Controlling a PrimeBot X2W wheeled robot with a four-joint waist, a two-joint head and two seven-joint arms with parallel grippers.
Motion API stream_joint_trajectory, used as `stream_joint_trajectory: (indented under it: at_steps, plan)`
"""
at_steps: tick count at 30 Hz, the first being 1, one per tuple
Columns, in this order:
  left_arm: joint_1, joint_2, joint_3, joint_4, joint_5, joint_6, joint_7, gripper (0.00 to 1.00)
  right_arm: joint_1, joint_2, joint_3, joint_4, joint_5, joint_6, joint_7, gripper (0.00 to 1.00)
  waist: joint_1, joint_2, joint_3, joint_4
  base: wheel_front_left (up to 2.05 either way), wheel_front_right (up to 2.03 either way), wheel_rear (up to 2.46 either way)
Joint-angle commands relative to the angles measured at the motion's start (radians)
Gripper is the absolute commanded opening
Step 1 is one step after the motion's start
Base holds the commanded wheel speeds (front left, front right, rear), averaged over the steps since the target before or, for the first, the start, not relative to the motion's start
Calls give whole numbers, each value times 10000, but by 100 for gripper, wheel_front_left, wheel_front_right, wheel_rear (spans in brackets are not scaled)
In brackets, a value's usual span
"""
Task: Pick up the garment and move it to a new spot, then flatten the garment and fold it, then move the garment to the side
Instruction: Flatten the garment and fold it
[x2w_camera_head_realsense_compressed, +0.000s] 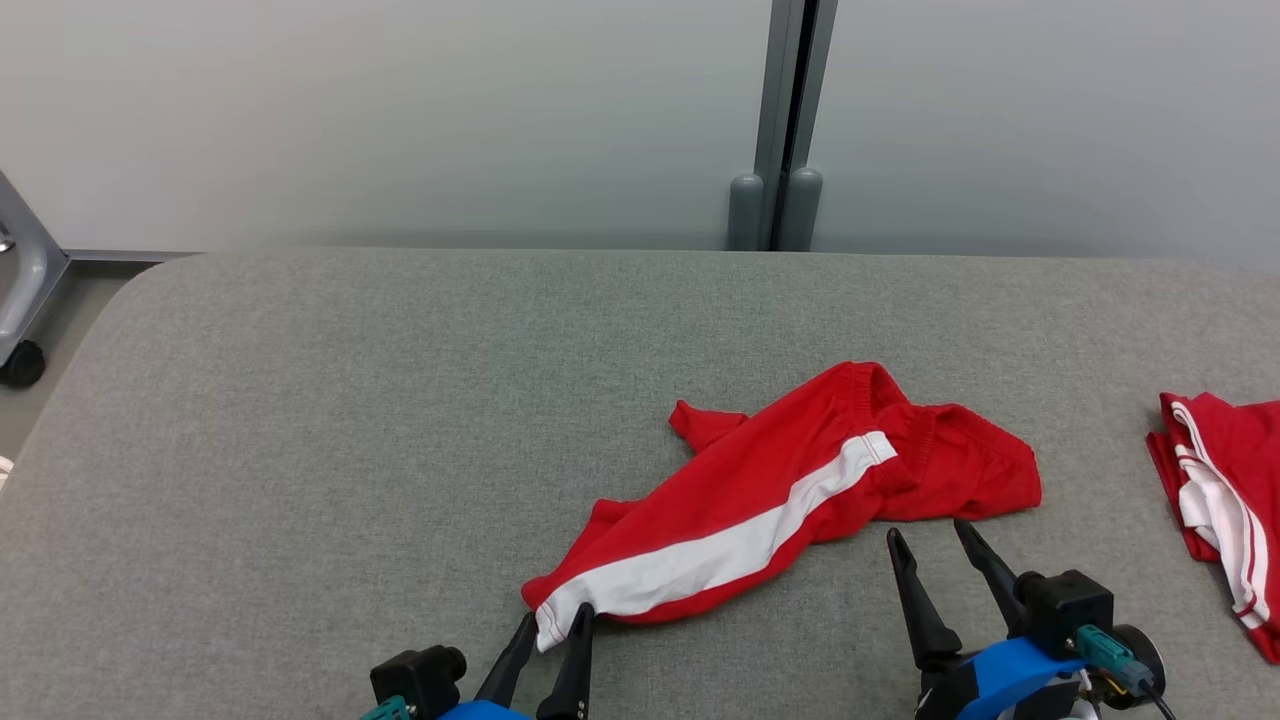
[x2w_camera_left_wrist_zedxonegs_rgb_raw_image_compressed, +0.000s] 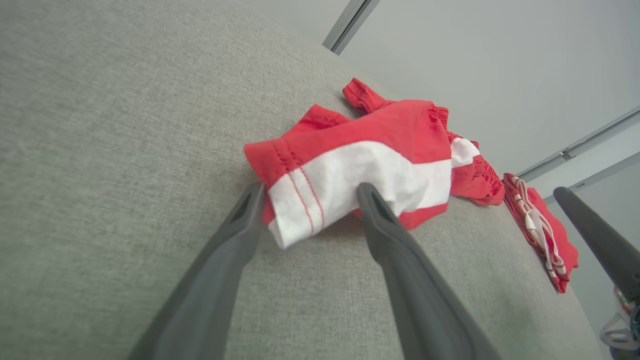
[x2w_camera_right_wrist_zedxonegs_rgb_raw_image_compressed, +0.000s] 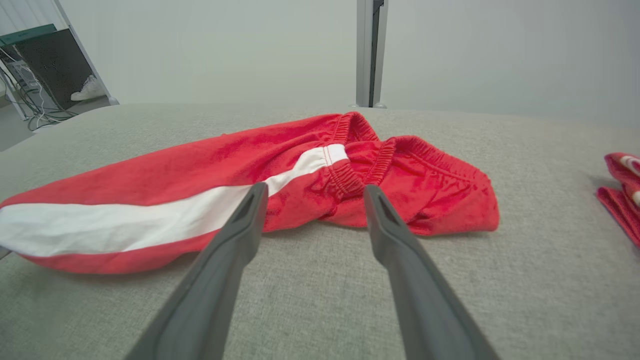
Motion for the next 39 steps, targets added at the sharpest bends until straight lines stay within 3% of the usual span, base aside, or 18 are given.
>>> stream_joint_trajectory:
  at_steps: [1, 16, 28, 30, 32, 33, 34, 36, 38, 39]
  plan:
    - [-107, 17, 13, -36, -86, -76, 5, 100, -74, -13, -16, -7, 48, 1, -51, 100, 0, 0, 5, 24, 0, 0, 0]
    - [-187, 185, -612, -284, -1290, -78, 5, 100, -89, -13, 168, -16, 213, 1, -51, 100, 0, 0, 33, 366, 0, 0, 0]
    - [-49, 316, -420, -988, -1070, -79, 5, 100, -118, -13, 175, -84, 257, 1, -51, 100, 0, 0, 88, 498, 0, 0, 0]
    - [2, 315, -397, -1076, -1007, -79, 5, 94, -117, -13, 170, -79, 272, 1, -51, 100, 0, 0, 94, 533, 0, 0, 0]
    - [16, 316, -356, -1131, -985, -79, 5, 81, -124, -13, 168, -89, 287, 1, -51, 100, 0, 0, 108, 567, 0, 0, 0]
    - [23, 321, -358, -1145, -958, -79, 5, 71, -133, -13, 168, -93, 297, 1, -51, 100, 0, 0, 114, 585, 0, 0, 0]
    - [35, 330, -384, -1144, -947, -79, 5, 49, -148, -13, 160, -90, 311, 1, -51, 100, 0, 0, 120, 605, 0, 0, 0]
    - [41, 356, -449, -1080, -912, -80, 5, 45, -185, -13, 146, -75, 316, 1, -51, 100, 0, 0, 134, 636, 0, 0, 0]
    - [24, 355, -527, -1036, -907, -80, 5, 30, -255, -13, 135, -53, 312, 1, -51, 100, 0, 0, 144, 662, 0, 0, 0]
    - [-24, 377, -556, -1012, -870, -80, 5, 0, -394, -14, 77, -5, 301, 1, -51, 100, 0, 0, 175, 683, 0, 0, 0]
